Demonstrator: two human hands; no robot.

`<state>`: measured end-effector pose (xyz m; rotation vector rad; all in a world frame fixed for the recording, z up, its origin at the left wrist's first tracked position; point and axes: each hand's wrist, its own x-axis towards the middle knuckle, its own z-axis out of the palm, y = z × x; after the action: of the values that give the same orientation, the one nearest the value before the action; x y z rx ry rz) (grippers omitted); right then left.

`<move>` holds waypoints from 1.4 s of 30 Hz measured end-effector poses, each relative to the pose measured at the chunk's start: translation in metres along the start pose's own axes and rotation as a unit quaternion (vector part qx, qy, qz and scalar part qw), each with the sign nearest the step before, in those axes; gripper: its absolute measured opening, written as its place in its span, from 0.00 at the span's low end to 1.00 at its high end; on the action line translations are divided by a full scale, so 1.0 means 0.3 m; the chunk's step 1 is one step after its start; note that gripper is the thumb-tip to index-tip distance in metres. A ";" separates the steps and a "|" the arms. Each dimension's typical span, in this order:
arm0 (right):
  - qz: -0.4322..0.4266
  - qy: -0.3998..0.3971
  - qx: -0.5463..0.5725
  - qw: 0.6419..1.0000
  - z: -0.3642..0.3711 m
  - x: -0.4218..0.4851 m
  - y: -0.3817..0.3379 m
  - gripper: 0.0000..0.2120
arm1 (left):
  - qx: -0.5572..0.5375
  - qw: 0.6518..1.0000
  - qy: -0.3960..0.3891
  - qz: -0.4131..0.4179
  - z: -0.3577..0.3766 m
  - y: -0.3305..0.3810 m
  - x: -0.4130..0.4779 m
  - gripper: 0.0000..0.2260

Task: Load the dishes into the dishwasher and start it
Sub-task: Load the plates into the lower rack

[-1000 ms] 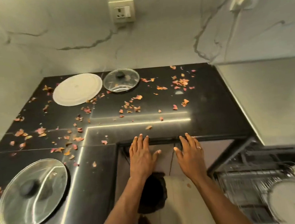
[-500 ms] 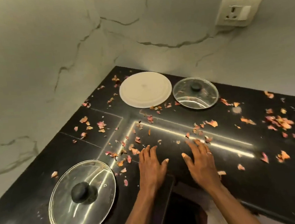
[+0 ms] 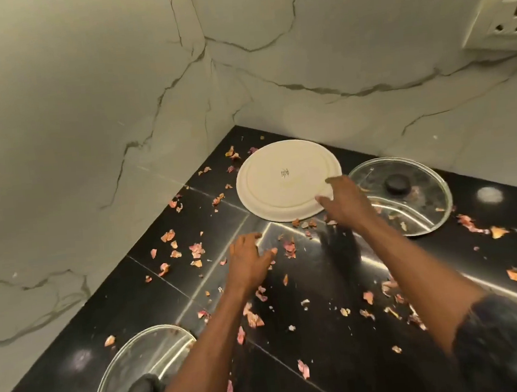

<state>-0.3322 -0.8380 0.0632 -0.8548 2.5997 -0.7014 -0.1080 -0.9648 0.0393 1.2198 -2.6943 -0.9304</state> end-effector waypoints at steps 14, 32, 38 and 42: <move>0.135 -0.062 -0.089 0.985 0.028 0.492 0.046 0.38 | -0.252 0.933 0.015 -0.257 -0.029 0.103 0.626 0.42; 0.139 -0.041 0.095 0.985 0.051 0.452 -0.033 0.35 | -0.560 0.781 0.031 -0.276 -0.168 0.061 0.569 0.13; 0.126 0.032 0.170 0.977 0.031 0.323 -0.038 0.37 | -0.599 0.769 0.065 -0.213 -0.242 0.087 0.400 0.08; 0.142 0.091 0.312 0.935 -0.034 0.150 -0.038 0.32 | -0.599 0.782 0.046 -0.168 -0.266 0.034 0.238 0.13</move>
<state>-0.3660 -0.8703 0.0714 -0.2206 2.3278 -1.4527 -0.1424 -1.0497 0.0958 1.2451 -1.1831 -2.0241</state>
